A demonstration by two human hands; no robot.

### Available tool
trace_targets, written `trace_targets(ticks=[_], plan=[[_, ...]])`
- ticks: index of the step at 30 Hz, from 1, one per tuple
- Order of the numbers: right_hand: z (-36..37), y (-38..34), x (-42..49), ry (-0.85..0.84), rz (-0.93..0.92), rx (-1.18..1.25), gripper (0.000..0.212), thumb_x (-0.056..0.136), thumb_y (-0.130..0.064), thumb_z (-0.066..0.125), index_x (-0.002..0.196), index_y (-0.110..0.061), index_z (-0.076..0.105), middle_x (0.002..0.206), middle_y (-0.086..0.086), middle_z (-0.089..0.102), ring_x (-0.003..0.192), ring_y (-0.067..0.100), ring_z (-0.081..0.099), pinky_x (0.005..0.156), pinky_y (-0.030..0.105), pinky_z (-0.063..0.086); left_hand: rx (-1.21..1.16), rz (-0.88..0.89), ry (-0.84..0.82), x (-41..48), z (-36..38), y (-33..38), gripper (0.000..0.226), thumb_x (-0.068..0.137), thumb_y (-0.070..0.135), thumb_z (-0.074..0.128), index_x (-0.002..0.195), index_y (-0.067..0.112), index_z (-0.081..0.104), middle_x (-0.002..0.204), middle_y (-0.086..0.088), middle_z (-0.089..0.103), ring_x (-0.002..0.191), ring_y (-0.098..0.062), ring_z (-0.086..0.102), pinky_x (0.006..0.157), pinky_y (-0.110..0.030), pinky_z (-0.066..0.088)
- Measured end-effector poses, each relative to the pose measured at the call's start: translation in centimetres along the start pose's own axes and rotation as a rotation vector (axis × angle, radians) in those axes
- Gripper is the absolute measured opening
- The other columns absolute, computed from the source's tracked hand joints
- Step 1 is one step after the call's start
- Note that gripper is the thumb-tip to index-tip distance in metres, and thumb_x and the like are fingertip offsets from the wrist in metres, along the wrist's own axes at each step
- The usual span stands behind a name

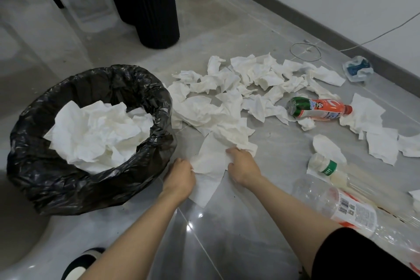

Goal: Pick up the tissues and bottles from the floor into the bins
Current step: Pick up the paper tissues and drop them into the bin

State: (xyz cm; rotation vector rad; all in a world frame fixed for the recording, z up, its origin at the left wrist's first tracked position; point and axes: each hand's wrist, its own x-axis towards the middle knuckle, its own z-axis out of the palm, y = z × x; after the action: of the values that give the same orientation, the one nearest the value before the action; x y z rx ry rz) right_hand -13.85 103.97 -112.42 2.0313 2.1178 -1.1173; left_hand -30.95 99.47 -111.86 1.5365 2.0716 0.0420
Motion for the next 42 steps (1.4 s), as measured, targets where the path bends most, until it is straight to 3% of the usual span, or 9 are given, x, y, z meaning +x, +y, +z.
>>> trace_targets(ticks=[10,14,18,21,25,31,35,39,42], plan=[[0.9,-0.3,0.5,0.025,-0.054,-0.314,0.050,0.088,-0.002,0.044,0.136,-0.012,0.036,0.127,0.012,0.049,0.118,0.030,0.044,0.080,0.035,0.042,0.347,0.133,-0.137,0.0,0.7,-0.9,0.025,0.088,0.012,0.047,0.111,0.007,0.057,0.123,-0.009,0.043,0.120,-0.027,0.039,0.096,-0.037,0.043],[0.7,0.1,0.2,-0.005,0.014,-0.208,0.040,0.089,-0.006,0.042,0.127,-0.018,0.042,0.114,0.013,0.055,0.106,0.032,0.051,0.072,0.031,0.037,0.353,0.145,-0.091,-0.6,0.7,-0.9,0.036,0.082,0.014,0.057,0.116,0.011,0.047,0.124,-0.008,0.041,0.119,-0.026,0.040,0.094,-0.035,0.044],[0.3,0.2,-0.4,-0.039,0.102,-0.098,0.019,0.092,-0.016,0.046,0.110,-0.014,0.054,0.103,0.008,0.054,0.102,0.030,0.053,0.073,0.029,0.039,0.353,0.333,-0.108,-0.9,1.1,-0.3,0.054,0.080,0.016,0.064,0.127,0.021,0.038,0.125,-0.004,0.034,0.117,-0.024,0.037,0.090,-0.034,0.041],[-0.8,0.0,-1.3,-0.001,0.143,0.040,0.007,0.087,-0.017,0.048,0.092,-0.016,0.052,0.077,0.003,0.056,0.084,0.028,0.057,0.068,0.028,0.041,0.409,0.365,-0.110,-1.2,1.6,0.1,0.037,0.087,0.015,0.058,0.121,0.022,0.048,0.125,-0.005,0.036,0.118,-0.025,0.036,0.089,-0.031,0.037],[-2.2,-0.2,-2.5,0.058,0.191,0.413,0.022,0.082,-0.005,0.042,0.091,-0.011,0.061,0.058,0.010,0.059,0.052,0.026,0.060,0.068,0.040,0.058,0.415,0.302,-0.176,-1.8,1.8,0.1,0.023,0.092,0.013,0.052,0.114,0.013,0.057,0.126,-0.009,0.047,0.119,-0.027,0.044,0.092,-0.032,0.038],[-4.7,-2.1,-3.6,0.177,0.197,0.750,0.022,0.089,-0.005,0.037,0.076,-0.006,0.055,0.075,0.013,0.058,0.057,0.021,0.061,0.076,0.043,0.059,-0.011,0.203,-0.082,-3.3,-0.8,0.8,0.017,0.088,0.001,0.039,0.088,0.018,0.042,0.097,-0.014,0.059,0.089,-0.031,0.056,0.067,-0.028,0.036],[-7.7,-4.4,-5.0,0.242,0.207,0.964,0.033,0.095,-0.021,0.034,0.075,-0.006,0.055,0.081,0.014,0.061,0.068,0.024,0.064,0.072,0.037,0.059,-0.378,0.192,-0.037,-4.1,-4.2,2.5,0.028,0.083,-0.004,0.042,0.078,0.017,0.058,0.084,-0.013,0.068,0.074,-0.030,0.067,0.061,-0.038,0.057],[-10.6,-6.4,-6.2,0.324,0.135,0.965,0.033,0.092,-0.017,0.039,0.072,0.000,0.059,0.080,0.017,0.065,0.066,0.024,0.066,0.080,0.041,0.058,-0.588,0.226,-0.006,-5.4,-8.4,4.0,0.049,0.079,-0.015,0.036,0.095,0.010,0.075,0.082,-0.007,0.070,0.067,-0.021,0.067,0.056,-0.024,0.058],[-12.3,-8.3,-7.4,0.352,0.028,0.900,0.019,0.085,-0.009,0.057,0.075,0.004,0.066,0.080,0.009,0.066,0.072,0.018,0.064,0.083,0.037,0.058,-0.669,0.221,0.052,-5.9,-11.7,4.2,0.054,0.077,-0.019,0.032,0.100,0.006,0.074,0.092,-0.014,0.072,0.067,-0.020,0.068,0.064,-0.026,0.060]])
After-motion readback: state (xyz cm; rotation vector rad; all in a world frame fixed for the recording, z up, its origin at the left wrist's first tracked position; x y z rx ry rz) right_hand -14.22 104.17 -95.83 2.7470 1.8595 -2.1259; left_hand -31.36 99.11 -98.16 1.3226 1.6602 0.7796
